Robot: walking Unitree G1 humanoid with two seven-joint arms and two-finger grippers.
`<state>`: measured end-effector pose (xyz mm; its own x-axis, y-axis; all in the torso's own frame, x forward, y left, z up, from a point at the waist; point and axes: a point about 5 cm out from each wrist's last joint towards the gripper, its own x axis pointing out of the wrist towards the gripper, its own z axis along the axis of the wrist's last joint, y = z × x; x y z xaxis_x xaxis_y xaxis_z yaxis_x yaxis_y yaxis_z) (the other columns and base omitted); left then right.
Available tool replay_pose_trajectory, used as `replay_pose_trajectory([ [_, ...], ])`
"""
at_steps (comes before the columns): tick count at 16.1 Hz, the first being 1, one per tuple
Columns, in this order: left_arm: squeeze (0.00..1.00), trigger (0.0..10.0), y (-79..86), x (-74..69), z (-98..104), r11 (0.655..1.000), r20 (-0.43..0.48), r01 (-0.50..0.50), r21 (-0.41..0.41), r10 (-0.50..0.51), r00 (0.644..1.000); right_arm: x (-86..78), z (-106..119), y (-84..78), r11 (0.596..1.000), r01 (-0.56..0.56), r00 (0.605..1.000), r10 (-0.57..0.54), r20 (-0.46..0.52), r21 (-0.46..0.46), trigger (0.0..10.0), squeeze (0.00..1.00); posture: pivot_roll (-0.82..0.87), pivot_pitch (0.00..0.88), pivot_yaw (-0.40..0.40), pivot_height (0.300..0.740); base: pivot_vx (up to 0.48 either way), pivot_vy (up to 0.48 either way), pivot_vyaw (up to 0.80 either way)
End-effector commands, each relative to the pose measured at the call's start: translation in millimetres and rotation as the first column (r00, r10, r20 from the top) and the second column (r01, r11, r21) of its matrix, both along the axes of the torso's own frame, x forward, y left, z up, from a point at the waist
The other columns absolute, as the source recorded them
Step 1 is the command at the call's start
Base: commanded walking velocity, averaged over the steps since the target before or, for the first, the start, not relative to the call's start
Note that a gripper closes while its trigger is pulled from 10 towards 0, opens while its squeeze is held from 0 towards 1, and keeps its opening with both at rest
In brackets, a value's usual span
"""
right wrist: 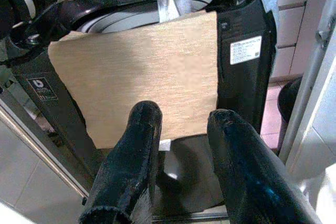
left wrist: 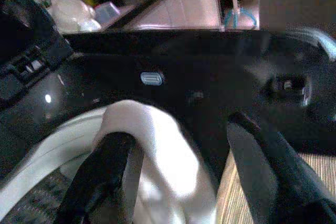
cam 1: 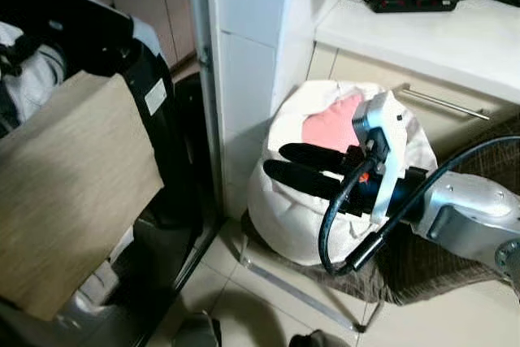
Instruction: Clothes washing
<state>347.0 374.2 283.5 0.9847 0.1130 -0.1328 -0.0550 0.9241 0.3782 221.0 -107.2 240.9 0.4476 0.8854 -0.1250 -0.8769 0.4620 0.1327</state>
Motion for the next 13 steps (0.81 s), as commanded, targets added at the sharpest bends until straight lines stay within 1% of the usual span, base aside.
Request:
replay_pose_trajectory([
  [1, 1.0, 10.0, 6.3, -5.5, -8, 0.998, -0.119, -0.012, 0.067, 0.02, 0.993, 1.2, -3, -1.9, 1.0, 0.015, 1.0, -0.015, -0.017, -0.027, 10.0, 0.0, -0.13, 0.07, 0.005, 0.74, 0.0, 0.0, 0.0],
  [2, 1.0, 10.0, 8.6, -8.1, -14, 0.995, -0.196, -0.01, 0.103, 0.03, 0.98, 1.4, -4, -2.2, 0.999, 0.018, 1.0, -0.019, -0.02, -0.034, 10.0, 0.0, -0.13, 0.07, 0.005, 0.74, 0.0, 0.0, 0.0],
  [3, 1.0, 10.0, 9.6, -9.5, -18, 0.992, -0.233, -0.005, 0.125, 0.034, 0.972, 1.6, -5, -2.3, 0.999, 0.019, 1.0, -0.02, -0.021, -0.035, 10.0, 0.0, -0.13, 0.069, 0.006, 0.74, 0.0, 0.0, 0.0],
  [4, 1.0, 10.0, 9.6, -9.5, -18, 0.992, -0.233, -0.005, 0.125, 0.034, 0.972, 1.6, -5, -2.3, 0.999, 0.019, 1.0, -0.02, -0.021, -0.035, 10.0, 0.0, -0.13, 0.069, 0.006, 0.74, 0.0, 0.0, 0.0],
  [5, 1.0, 10.0, 13.6, -12.3, -20, 0.988, -0.261, -0.029, 0.151, 0.068, 0.963, 1.8, -6, -2.1, 0.999, 0.02, 0.999, -0.021, -0.025, -0.038, 10.0, 0.0, -0.13, 0.056, 0.007, 0.74, 0.0, 0.0, 0.0],
  [6, 0.76, 10.0, 17.0, -16.0, -22, 0.983, -0.314, -0.022, 0.184, 0.08, 0.946, 2.3, -6, -2.2, 0.999, 0.022, 0.999, -0.024, -0.029, -0.042, 10.0, 0.0, -0.13, 0.054, 0.007, 0.74, 0.0, 0.0, 0.0],
  [7, 0.0, 10.0, 17.8, -17.8, -21, 0.981, -0.345, 0.0, 0.193, 0.068, 0.936, 3.4, -7, -3.1, 0.998, 0.029, 0.999, -0.03, -0.03, -0.047, 10.0, 0.0, -0.13, 0.045, 0.005, 0.74, 0.0, 0.0, 0.0],
  [8, 0.0, 10.0, 17.4, -18.5, -20, 0.983, -0.364, 0.016, 0.186, 0.054, 0.93, 4.7, -7, -3.9, 0.998, 0.033, 0.999, -0.034, -0.031, -0.048, 10.0, 0.0, -0.12, 0.039, 0.007, 0.74, 0.0, 0.0, 0.0],
  [9, 0.0, 10.0, 17.7, -18.4, -16, 0.981, -0.355, 0.016, 0.196, 0.055, 0.933, 5.7, -8, -4.5, 0.998, 0.038, 0.999, -0.039, -0.032, -0.049, 10.0, 0.0, -0.12, 0.033, 0.007, 0.74, 0.0, 0.0, 0.0],
  [10, 0.0, 10.0, 16.5, -15.8, -9, 0.986, -0.287, -0.012, 0.167, 0.06, 0.956, 7.1, -7, -5.3, 0.997, 0.055, 0.998, -0.056, -0.021, -0.051, 10.0, 0.0, -0.12, 0.025, 0.009, 0.74, 0.0, 0.0, 0.0],
  [11, 0.0, 10.0, 13.5, -10.9, -1, 0.993, -0.185, -0.065, 0.102, 0.083, 0.979, 10.3, -7, -6.2, 0.995, 0.088, 0.996, -0.088, -0.006, -0.048, 10.0, 0.0, -0.12, 0.016, 0.014, 0.74, 0.0, 0.0, 0.0],
  [12, 0.0, 10.0, 4.5, -3.2, -1, 0.996, -0.118, -0.085, 0.018, 0.087, 0.989, 21.1, -5, -10.4, 0.977, 0.211, 0.977, -0.208, 0.053, -0.044, 10.0, 0.0, -0.12, 0.0, 0.024, 0.74, 0.0, 0.0, 0.0],
  [13, 0.0, 10.0, -13.5, 8.1, -1, 0.993, -0.019, -0.066, -0.096, 0.064, 0.998, 35.2, 0, -18.3, 0.923, 0.385, 0.913, -0.382, 0.142, 0.007, 10.0, 0.0, -0.12, 0.0, 0.03, 0.74, 0.0, 0.0, 0.0],
])
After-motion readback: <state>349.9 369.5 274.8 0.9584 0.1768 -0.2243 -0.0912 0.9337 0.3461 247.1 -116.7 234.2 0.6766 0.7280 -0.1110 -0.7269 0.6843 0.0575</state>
